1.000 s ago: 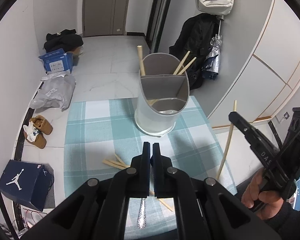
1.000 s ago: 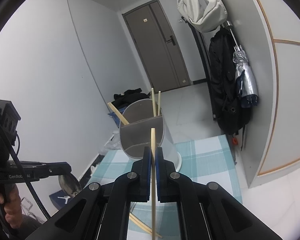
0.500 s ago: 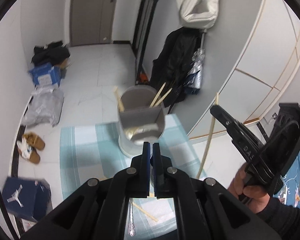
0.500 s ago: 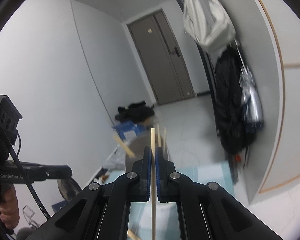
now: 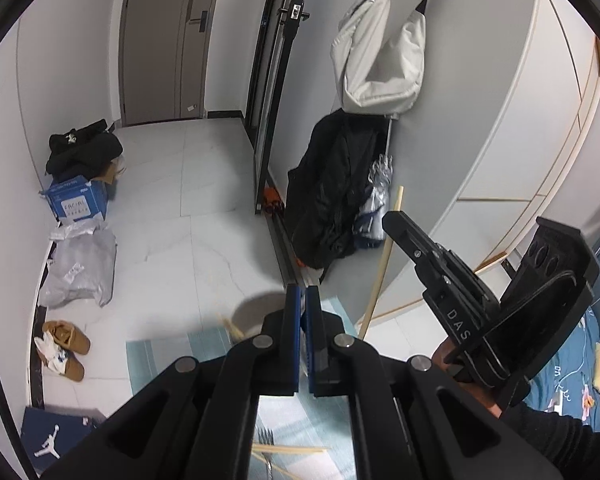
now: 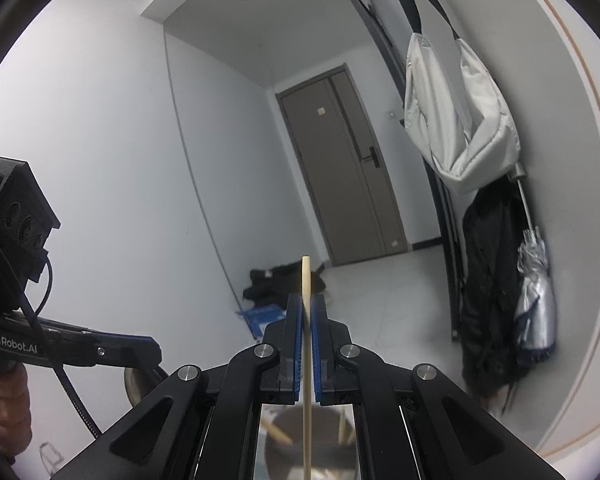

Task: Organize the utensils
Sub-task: 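Lift the spoon and chopstick with both tools and carry them over the holder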

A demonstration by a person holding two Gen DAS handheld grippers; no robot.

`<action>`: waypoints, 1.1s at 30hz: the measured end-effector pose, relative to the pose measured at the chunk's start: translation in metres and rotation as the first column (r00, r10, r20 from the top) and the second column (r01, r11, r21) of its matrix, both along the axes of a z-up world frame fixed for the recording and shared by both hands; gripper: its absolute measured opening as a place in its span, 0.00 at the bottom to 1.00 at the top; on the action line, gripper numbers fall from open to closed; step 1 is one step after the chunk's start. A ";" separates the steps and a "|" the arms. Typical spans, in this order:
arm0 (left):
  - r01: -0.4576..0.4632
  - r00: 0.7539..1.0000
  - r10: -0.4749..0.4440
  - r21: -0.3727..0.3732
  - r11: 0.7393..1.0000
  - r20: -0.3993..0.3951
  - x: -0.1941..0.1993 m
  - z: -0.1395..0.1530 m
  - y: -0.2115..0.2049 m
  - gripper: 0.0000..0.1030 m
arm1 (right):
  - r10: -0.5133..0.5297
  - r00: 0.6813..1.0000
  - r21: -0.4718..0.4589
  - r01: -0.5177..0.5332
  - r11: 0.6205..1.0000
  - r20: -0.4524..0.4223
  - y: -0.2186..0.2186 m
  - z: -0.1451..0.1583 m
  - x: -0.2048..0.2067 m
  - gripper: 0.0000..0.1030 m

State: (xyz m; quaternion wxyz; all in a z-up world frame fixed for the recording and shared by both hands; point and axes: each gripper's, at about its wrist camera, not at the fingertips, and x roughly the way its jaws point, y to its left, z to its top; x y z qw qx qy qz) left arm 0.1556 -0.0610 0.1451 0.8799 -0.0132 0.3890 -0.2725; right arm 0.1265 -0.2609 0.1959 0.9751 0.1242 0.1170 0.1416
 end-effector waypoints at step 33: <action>0.064 0.998 -0.064 0.093 0.994 0.004 0.081 -0.044 -0.003 0.00 | -0.109 0.994 0.047 0.109 0.993 0.002 0.013 -0.068 0.090 0.04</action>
